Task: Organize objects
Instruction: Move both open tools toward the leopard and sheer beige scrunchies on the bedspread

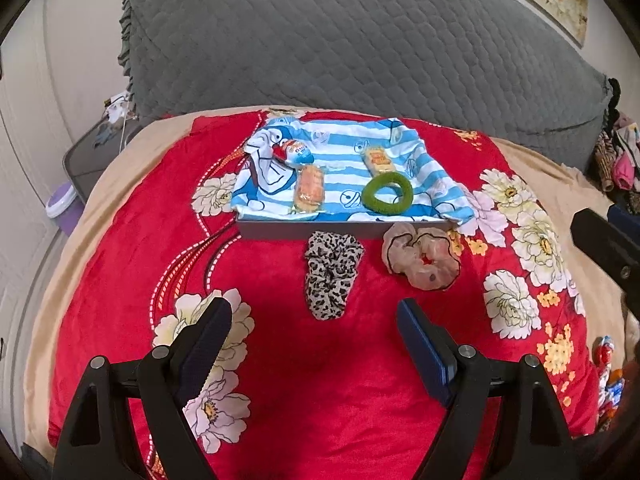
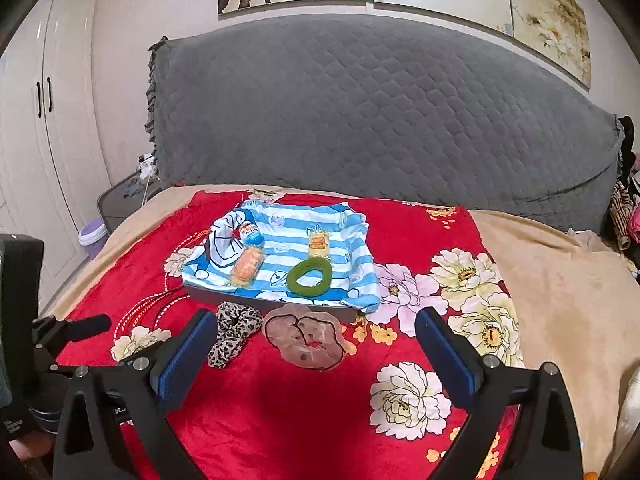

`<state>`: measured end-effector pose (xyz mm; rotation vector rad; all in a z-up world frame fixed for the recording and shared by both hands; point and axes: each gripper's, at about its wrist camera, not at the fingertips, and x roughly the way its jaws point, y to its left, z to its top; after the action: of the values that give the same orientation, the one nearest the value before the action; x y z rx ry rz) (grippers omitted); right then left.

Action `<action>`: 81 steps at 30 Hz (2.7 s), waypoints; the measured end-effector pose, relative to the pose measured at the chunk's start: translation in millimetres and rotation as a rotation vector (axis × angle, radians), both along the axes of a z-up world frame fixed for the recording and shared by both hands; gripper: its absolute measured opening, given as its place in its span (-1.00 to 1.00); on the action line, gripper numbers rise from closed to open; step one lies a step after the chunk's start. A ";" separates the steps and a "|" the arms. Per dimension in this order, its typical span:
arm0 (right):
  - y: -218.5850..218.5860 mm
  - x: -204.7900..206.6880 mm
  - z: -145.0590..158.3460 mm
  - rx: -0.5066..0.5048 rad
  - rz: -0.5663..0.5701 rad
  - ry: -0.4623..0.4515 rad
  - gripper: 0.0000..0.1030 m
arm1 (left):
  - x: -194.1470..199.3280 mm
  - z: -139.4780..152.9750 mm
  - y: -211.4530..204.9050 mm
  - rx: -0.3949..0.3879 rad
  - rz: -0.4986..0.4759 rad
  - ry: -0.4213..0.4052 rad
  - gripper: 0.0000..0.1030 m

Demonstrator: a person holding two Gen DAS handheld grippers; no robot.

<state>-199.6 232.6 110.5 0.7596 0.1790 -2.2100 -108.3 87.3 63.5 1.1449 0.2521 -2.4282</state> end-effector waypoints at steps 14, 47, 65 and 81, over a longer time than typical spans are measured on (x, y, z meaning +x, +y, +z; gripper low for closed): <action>-2.3 -7.2 -19.4 0.035 0.000 -0.047 0.96 | -6.9 -22.7 -3.6 0.004 -0.003 -0.032 0.66; -33.2 -16.5 -81.7 0.178 0.040 -0.146 0.96 | -37.2 -73.6 -29.3 0.057 0.020 -0.090 0.66; -41.6 -27.7 -96.2 0.196 0.032 -0.177 0.96 | -55.0 -85.2 -32.2 0.066 0.009 -0.107 0.66; -63.1 -45.9 -116.1 0.237 0.045 -0.168 0.96 | -73.3 -105.8 -46.3 0.069 0.012 -0.136 0.66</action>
<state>-245.4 169.5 -5.6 1.0565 0.3744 -2.0932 -181.7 41.0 -42.3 1.3290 0.3014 -2.3355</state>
